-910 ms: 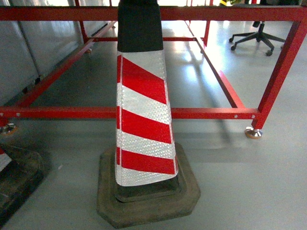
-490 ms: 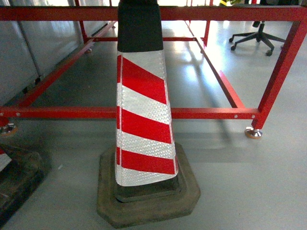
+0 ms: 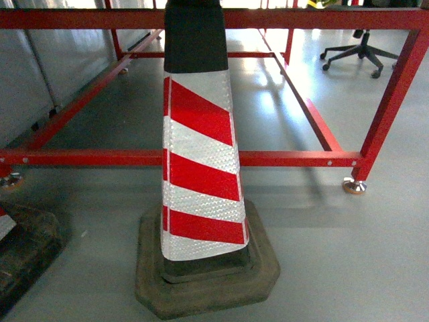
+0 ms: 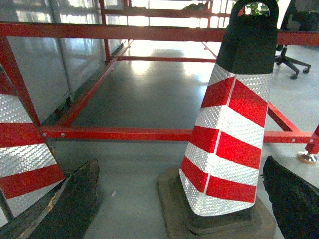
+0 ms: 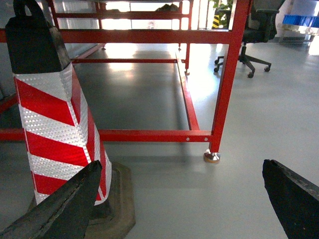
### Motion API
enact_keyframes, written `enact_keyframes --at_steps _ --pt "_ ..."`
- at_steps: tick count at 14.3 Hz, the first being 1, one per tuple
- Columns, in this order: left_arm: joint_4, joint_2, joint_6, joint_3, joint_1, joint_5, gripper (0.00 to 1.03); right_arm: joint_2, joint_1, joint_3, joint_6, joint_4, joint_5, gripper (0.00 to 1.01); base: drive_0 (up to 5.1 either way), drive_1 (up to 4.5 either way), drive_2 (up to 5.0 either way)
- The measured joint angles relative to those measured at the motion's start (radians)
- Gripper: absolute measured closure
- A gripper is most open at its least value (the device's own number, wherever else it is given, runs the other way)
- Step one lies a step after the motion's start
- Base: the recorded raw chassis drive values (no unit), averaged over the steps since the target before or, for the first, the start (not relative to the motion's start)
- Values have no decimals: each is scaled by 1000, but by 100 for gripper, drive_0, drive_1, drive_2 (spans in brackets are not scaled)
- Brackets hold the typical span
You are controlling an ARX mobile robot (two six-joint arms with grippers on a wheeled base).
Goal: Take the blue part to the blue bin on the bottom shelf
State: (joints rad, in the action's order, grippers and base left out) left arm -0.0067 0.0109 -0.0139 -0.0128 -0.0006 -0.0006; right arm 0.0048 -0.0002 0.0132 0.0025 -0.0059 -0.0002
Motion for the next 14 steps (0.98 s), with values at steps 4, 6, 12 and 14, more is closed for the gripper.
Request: enact_keyframes --at_steps 4,6,12,14 --pt "0 0 0 0 0 0 5 0 0 0 0 0 0 3 0 0 0" --pt "0 0 0 0 0 0 5 0 0 0 0 0 0 3 0 0 0" --pt "0 0 0 0 0 0 5 0 0 0 0 0 0 3 0 0 0" --pt "0 0 0 0 0 0 5 0 0 0 0 0 0 3 0 0 0"
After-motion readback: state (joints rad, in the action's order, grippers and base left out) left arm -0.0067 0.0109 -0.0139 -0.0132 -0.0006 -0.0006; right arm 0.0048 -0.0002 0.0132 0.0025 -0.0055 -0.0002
